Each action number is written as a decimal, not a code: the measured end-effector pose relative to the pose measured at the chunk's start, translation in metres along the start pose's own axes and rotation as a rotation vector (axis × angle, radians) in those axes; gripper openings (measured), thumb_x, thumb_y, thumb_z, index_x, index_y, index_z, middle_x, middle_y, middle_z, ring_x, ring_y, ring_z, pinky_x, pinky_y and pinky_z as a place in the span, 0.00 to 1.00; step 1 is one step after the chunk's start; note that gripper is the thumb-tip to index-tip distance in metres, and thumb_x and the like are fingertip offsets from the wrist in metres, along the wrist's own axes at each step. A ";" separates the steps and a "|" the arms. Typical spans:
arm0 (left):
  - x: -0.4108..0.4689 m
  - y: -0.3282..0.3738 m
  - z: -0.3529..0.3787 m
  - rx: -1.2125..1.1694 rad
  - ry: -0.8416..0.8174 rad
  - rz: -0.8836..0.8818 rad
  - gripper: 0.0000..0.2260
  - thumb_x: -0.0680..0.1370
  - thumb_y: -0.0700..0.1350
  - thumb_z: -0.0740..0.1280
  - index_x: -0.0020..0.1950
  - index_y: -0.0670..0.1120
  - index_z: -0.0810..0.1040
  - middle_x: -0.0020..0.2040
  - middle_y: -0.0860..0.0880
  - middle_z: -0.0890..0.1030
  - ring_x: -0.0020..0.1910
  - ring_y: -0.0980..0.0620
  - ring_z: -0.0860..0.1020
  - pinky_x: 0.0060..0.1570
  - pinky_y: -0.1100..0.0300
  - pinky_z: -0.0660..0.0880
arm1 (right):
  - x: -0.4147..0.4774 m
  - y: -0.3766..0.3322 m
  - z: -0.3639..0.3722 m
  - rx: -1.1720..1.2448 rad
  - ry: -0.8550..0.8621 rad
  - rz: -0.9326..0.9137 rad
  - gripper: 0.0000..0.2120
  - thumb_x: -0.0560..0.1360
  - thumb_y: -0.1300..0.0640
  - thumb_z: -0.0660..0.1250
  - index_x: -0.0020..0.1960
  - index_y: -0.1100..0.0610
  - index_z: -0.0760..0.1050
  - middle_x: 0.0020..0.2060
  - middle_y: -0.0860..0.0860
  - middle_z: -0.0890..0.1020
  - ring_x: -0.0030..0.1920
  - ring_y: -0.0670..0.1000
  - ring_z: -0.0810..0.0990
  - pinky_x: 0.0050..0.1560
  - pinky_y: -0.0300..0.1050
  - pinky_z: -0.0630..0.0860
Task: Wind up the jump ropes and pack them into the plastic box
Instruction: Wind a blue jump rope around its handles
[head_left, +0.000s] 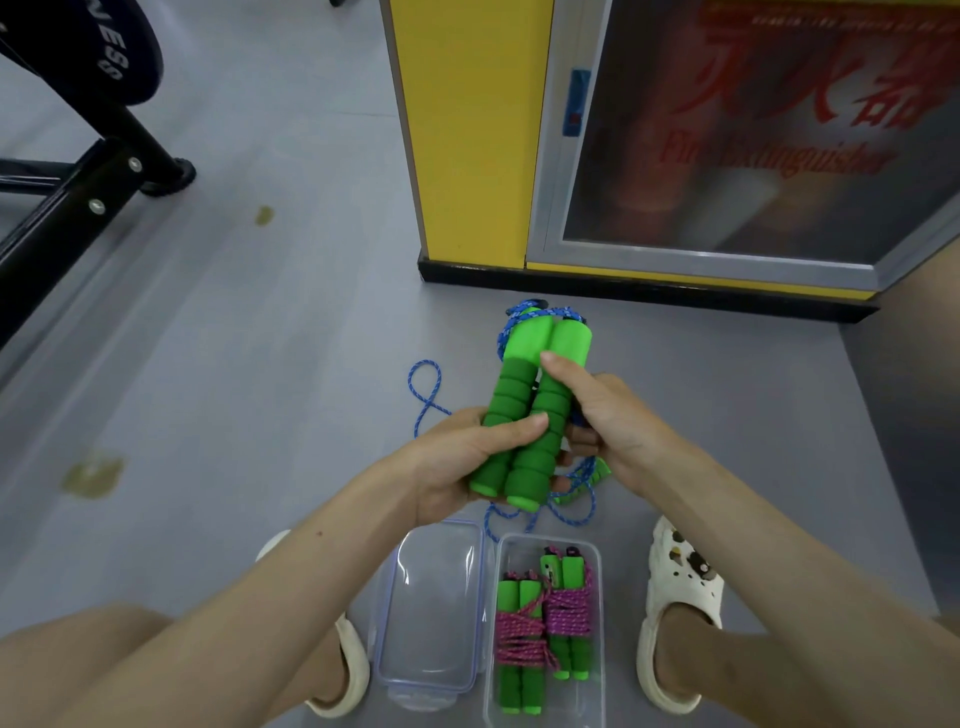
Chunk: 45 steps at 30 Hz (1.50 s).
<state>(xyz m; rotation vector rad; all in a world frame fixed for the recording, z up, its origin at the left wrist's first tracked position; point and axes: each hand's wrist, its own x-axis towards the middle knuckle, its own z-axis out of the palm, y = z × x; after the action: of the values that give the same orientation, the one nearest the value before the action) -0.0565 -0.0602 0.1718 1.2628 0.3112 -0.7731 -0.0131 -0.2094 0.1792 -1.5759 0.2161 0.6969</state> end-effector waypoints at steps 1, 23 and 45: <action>0.000 0.002 -0.001 0.028 0.015 0.006 0.24 0.71 0.49 0.69 0.63 0.37 0.75 0.55 0.37 0.81 0.54 0.38 0.80 0.62 0.40 0.70 | 0.001 0.000 -0.001 -0.029 0.013 -0.004 0.18 0.77 0.44 0.62 0.34 0.55 0.72 0.16 0.44 0.71 0.16 0.40 0.68 0.19 0.31 0.62; 0.002 0.006 -0.015 0.214 0.246 0.197 0.06 0.73 0.39 0.72 0.49 0.44 0.80 0.39 0.47 0.84 0.37 0.49 0.83 0.35 0.61 0.79 | 0.007 -0.001 -0.011 -0.105 0.138 -0.047 0.29 0.80 0.40 0.54 0.45 0.65 0.79 0.28 0.59 0.79 0.23 0.51 0.71 0.27 0.41 0.70; -0.003 -0.002 -0.033 0.966 0.735 0.305 0.11 0.73 0.53 0.71 0.45 0.46 0.76 0.38 0.47 0.80 0.40 0.44 0.78 0.37 0.54 0.72 | 0.012 0.014 0.011 -0.179 0.063 -0.057 0.11 0.80 0.59 0.61 0.46 0.62 0.80 0.30 0.51 0.76 0.30 0.47 0.71 0.33 0.36 0.70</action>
<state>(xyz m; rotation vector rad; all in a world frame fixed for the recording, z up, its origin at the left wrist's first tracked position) -0.0529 -0.0282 0.1621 2.4408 0.3247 -0.1230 -0.0142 -0.1980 0.1617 -1.7697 0.1584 0.6369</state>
